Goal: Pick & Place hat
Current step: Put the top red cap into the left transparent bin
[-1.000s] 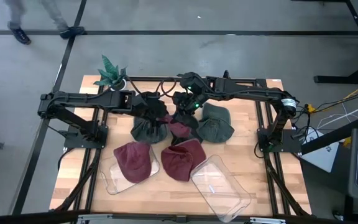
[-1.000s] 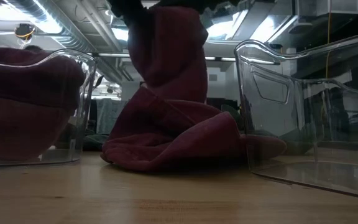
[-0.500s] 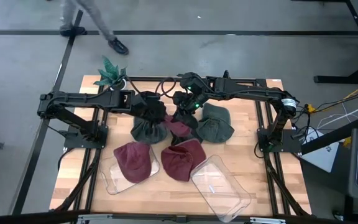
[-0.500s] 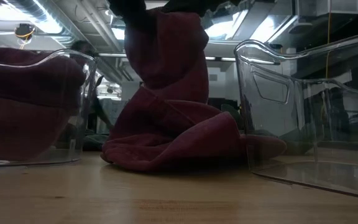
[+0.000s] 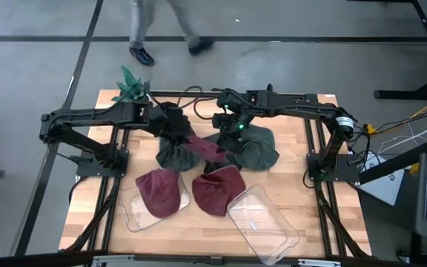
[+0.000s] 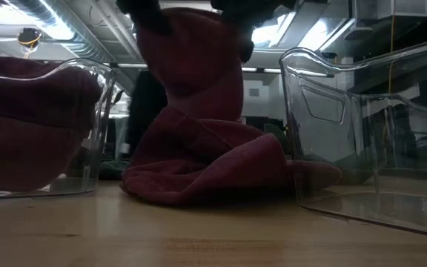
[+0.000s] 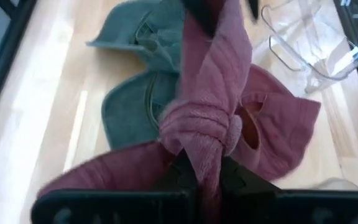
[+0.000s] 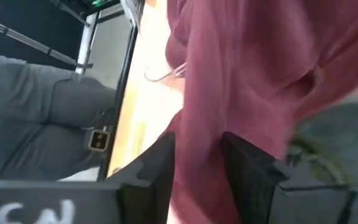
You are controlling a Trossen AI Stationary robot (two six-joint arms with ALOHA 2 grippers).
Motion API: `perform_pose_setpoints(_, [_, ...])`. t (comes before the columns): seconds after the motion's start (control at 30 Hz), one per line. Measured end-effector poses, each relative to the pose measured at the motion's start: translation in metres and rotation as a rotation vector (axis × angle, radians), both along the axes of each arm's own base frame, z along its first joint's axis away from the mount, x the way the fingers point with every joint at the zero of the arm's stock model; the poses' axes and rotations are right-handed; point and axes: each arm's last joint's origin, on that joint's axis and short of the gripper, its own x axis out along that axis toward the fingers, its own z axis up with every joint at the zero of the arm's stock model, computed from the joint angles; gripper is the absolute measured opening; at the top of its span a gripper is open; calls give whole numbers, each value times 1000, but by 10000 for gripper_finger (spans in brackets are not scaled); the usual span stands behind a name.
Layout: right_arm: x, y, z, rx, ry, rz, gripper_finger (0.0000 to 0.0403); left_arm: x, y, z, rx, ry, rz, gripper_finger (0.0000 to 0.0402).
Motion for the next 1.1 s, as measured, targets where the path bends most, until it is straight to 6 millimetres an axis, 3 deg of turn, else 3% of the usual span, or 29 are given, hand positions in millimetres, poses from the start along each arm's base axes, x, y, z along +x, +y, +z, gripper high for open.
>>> perform_pose_setpoints(0.27, [-31, 0, 23, -56, 39, -57, 144, -19, -4, 2, -159, 78, -13, 3])
perform_pose_setpoints(0.63, [-77, 0, 65, -287, -8, -253, 143, -24, -9, 5, -457, 106, 5, 3])
perform_pose_setpoints(1.1, [-107, -3, 87, -585, -10, -477, 143, -27, -7, 49, -529, -20, 68, 3])
